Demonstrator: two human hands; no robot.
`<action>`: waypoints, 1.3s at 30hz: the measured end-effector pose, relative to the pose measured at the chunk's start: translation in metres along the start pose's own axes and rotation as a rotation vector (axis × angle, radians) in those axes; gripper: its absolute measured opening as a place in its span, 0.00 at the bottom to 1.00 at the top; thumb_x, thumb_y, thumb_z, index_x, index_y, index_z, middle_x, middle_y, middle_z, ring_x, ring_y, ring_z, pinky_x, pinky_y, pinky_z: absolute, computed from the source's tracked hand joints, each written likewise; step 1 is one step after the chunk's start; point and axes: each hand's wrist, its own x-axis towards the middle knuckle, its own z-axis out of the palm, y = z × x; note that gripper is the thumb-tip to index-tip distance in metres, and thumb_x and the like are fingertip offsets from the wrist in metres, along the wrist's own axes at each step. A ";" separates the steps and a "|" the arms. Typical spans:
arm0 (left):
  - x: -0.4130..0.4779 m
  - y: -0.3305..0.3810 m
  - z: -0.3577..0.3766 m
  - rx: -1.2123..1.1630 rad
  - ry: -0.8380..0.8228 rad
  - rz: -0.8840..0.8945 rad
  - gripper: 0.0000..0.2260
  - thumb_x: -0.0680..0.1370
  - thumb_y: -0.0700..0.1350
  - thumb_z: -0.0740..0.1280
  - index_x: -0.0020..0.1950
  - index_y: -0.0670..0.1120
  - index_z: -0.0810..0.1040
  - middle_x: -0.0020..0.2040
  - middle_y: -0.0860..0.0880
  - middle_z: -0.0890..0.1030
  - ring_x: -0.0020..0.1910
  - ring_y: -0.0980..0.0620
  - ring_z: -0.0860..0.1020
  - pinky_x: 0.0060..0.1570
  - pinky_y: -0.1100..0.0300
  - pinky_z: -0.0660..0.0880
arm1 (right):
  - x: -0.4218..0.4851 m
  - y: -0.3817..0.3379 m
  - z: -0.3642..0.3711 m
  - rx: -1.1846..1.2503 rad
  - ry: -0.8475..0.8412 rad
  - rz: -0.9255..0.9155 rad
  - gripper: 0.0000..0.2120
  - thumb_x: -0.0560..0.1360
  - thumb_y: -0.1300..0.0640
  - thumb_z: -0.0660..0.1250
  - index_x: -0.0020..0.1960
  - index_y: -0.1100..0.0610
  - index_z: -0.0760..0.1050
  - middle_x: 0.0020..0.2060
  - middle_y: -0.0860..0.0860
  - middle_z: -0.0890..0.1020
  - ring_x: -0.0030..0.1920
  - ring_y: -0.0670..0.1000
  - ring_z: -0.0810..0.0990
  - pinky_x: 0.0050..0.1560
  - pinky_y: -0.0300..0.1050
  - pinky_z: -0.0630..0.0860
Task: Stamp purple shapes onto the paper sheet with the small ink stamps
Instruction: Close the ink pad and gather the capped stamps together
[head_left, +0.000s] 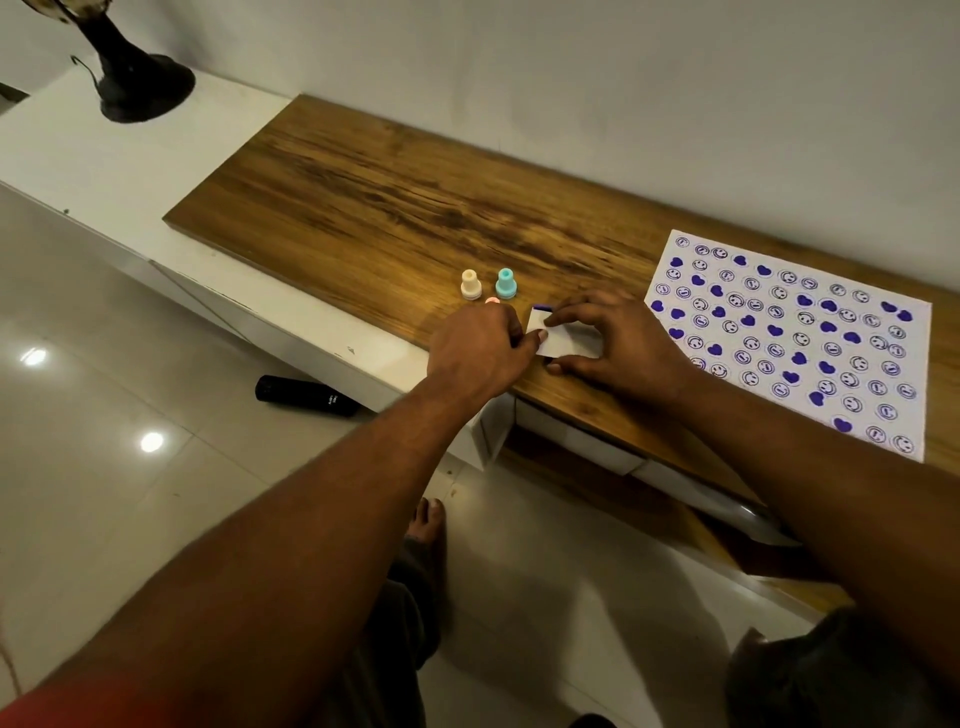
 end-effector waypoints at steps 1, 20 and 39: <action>0.000 0.000 0.000 0.002 -0.001 0.002 0.19 0.78 0.67 0.66 0.50 0.53 0.84 0.37 0.56 0.76 0.36 0.58 0.74 0.35 0.61 0.66 | 0.000 0.000 -0.001 -0.005 0.003 0.007 0.28 0.71 0.40 0.76 0.69 0.46 0.78 0.69 0.47 0.78 0.70 0.51 0.73 0.67 0.54 0.72; 0.002 0.002 0.005 -0.019 0.021 0.012 0.19 0.76 0.69 0.66 0.46 0.55 0.83 0.32 0.60 0.71 0.32 0.61 0.70 0.30 0.63 0.60 | 0.000 0.005 -0.015 -0.096 -0.003 0.063 0.34 0.70 0.36 0.76 0.72 0.51 0.76 0.67 0.50 0.81 0.66 0.53 0.78 0.63 0.54 0.77; -0.005 0.000 -0.030 -0.245 0.251 -0.015 0.22 0.84 0.57 0.57 0.36 0.50 0.79 0.27 0.53 0.74 0.27 0.56 0.72 0.30 0.61 0.64 | 0.007 -0.036 -0.010 -0.430 0.167 0.467 0.48 0.67 0.18 0.57 0.71 0.55 0.68 0.65 0.58 0.76 0.59 0.61 0.80 0.56 0.57 0.77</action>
